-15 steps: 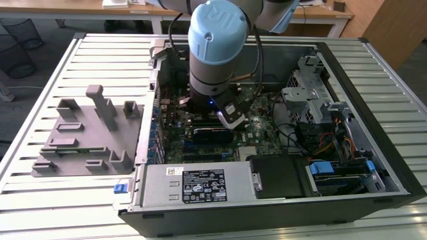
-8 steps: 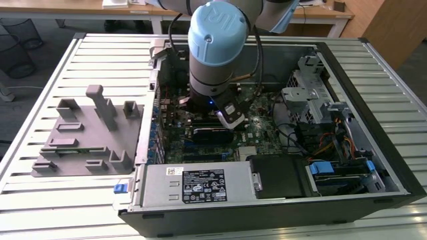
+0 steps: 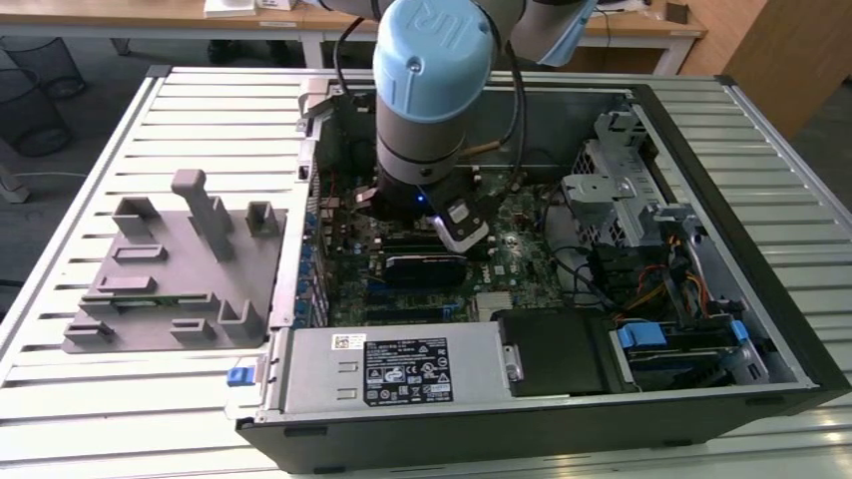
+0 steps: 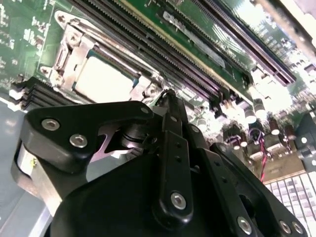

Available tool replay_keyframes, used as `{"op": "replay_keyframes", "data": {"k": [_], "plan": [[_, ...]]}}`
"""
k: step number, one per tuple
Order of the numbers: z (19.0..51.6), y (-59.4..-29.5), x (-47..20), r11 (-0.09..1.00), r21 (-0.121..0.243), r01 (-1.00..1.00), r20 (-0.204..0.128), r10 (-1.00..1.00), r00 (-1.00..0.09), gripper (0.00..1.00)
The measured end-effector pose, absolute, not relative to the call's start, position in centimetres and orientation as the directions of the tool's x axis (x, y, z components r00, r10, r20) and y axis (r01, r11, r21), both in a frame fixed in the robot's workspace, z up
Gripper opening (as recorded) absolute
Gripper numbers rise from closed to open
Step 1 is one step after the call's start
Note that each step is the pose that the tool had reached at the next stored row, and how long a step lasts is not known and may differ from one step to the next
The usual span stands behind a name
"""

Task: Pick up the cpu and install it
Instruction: 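Install the second cpu locking lever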

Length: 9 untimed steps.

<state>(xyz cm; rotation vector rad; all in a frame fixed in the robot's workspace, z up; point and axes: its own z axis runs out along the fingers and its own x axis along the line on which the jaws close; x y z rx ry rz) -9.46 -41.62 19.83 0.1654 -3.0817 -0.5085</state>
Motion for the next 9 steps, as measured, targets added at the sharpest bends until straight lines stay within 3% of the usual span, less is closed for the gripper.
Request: {"op": "replay_keyframes", "data": {"k": [9], "plan": [[21.6,-41.6,-9.5,0.942,0.321,-0.102,-0.003,-0.106,-0.994,0.11]]}}
